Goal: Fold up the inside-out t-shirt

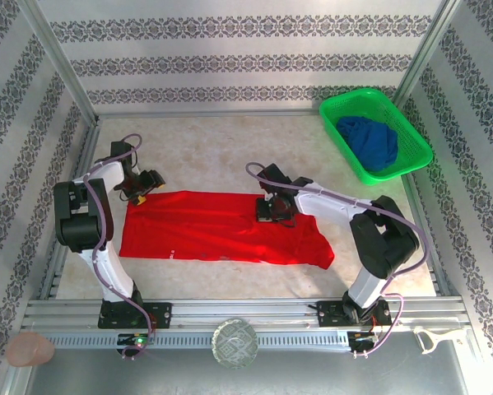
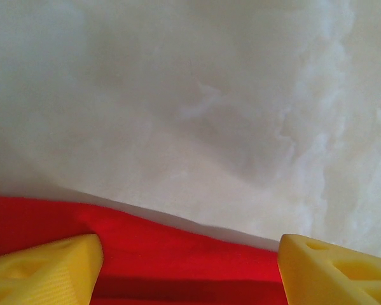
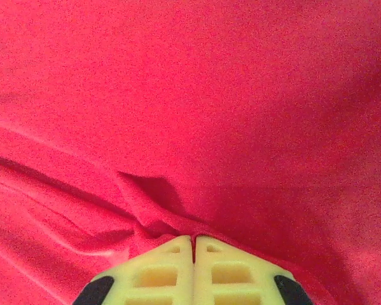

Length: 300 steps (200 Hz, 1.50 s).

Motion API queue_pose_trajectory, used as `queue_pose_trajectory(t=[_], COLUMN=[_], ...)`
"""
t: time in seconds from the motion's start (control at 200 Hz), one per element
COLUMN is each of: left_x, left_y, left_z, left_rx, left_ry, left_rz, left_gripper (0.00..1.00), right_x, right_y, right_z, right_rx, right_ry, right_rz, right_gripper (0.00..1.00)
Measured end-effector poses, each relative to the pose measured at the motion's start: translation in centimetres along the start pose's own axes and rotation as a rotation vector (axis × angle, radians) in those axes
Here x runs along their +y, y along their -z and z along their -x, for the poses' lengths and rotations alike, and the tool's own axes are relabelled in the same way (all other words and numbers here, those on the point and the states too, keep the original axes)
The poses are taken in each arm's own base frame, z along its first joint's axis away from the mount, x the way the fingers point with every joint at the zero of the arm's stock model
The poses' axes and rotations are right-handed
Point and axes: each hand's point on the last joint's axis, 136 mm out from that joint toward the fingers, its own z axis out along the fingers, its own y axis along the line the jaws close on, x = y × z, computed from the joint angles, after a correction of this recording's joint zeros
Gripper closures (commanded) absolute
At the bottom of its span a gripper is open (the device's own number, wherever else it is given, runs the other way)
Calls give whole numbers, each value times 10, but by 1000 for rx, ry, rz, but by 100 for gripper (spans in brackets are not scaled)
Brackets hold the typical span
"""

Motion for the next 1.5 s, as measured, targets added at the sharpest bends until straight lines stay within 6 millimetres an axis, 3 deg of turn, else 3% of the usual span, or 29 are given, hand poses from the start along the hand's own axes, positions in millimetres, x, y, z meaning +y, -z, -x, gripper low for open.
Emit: queue_pose_trajectory(t=[0.11, 0.17, 0.205, 0.31, 0.41, 0.48, 0.62, 0.714, 0.814, 0.939, 1.104, 1.229, 1.319, 1.419, 1.499], left_x=[-1, -1, -1, -2, -3, -4, -5, -6, -5, -5, -5, -5, -5, -7, -13], left_y=[0, 0, -1, -1, -1, -1, -1, -2, -2, -2, -2, -2, -2, -1, 2], left_z=[1, 3, 3, 5, 8, 9, 11, 14, 16, 16, 16, 16, 16, 17, 21], left_rx=[-1, -3, -3, -4, -8, -11, -12, -12, -15, -17, -17, -17, -17, -18, -24], left_ry=[-5, -8, -8, -11, -13, -14, -15, -18, -21, -22, -22, -21, -21, -19, -21], left_rz=[0, -1, -1, -1, -1, -3, -3, -1, 4, 8, 8, 7, 6, -1, -18], left_gripper=[25, 25, 25, 25, 25, 25, 25, 25, 25, 25, 25, 25, 25, 25, 25], right_x=[17, 29, 36, 53, 48, 33, -11, -37, -49, -50, -35, -38, -45, -49, -57], right_y=[9, 14, 17, 25, 44, 63, 84, 71, 37, 3, -2, 5, 15, 34, 55], right_z=[-17, -32, -42, -82, -110, -102, -40, -13, -3, -16, -55, -93, -109, -108, -90], right_rx=[1, 4, 10, 46, 59, 9, -158, -181, -131, -41, 25, 73, 78, 45, -40], right_ry=[24, 35, 45, 81, 68, 0, -215, -299, -318, -295, -228, -219, -241, -274, -328], right_rz=[25, 45, 57, 89, 116, 133, 139, 92, 43, 17, 57, 84, 96, 126, 161], right_gripper=[100, 70, 62, 57, 57, 60, 70, 79, 83, 85, 87, 86, 85, 84, 81])
